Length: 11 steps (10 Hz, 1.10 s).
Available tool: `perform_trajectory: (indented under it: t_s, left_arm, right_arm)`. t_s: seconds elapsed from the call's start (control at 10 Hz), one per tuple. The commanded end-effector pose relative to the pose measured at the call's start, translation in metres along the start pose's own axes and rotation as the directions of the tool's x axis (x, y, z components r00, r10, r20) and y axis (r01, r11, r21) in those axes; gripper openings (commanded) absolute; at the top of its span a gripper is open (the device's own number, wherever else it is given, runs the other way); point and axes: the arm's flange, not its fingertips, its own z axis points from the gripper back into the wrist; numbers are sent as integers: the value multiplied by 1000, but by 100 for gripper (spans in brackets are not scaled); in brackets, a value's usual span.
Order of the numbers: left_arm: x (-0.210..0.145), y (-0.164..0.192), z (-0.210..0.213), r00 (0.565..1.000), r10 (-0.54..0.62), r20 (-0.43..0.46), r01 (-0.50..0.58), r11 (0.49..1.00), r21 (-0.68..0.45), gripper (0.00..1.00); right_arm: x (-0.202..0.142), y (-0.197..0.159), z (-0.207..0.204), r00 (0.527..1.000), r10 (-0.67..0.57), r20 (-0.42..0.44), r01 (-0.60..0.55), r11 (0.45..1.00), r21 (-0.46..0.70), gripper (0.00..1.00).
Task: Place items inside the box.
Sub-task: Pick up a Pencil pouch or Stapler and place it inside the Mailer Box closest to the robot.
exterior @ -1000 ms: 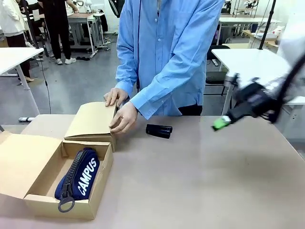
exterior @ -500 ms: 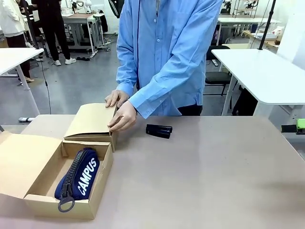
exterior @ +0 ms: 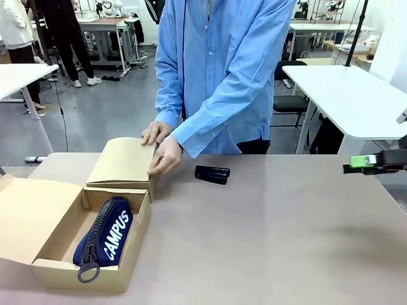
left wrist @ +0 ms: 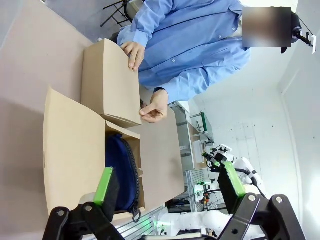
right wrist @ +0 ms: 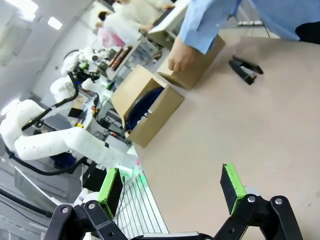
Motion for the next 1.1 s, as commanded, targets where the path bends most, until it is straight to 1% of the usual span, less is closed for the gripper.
perform_trajectory:
  t_s: [0.0,0.5,0.6,0.7,0.8,0.9,1.0]
  left_arm:
    - [0,-2,0,1000,-18,13,18,999,-26,100]
    - [0,-2,0,1000,-18,13,18,999,-26,100]
    - [0,-2,0,1000,-18,13,18,999,-26,100]
    - [0,-2,0,1000,-18,13,18,999,-26,100]
    - [0,-2,0,1000,-18,13,18,999,-26,100]
    - [0,-2,0,1000,-18,13,18,999,-26,100]
    - [0,-2,0,1000,-18,13,18,999,-26,100]
  right_arm:
    - [-8,16,-17,999,-40,11,40,998,-38,100]
    - [-1,17,-27,999,-41,-23,40,998,-47,100]
    - [2,18,-32,999,-45,-21,43,996,-77,100]
    - [10,21,-44,999,-27,-23,23,990,-138,100]
    - [22,25,-66,997,39,-61,-49,985,-163,100]
    - [44,26,-102,987,120,-106,-141,965,-219,100]
    - [64,24,-144,964,199,-177,-240,937,-253,100]
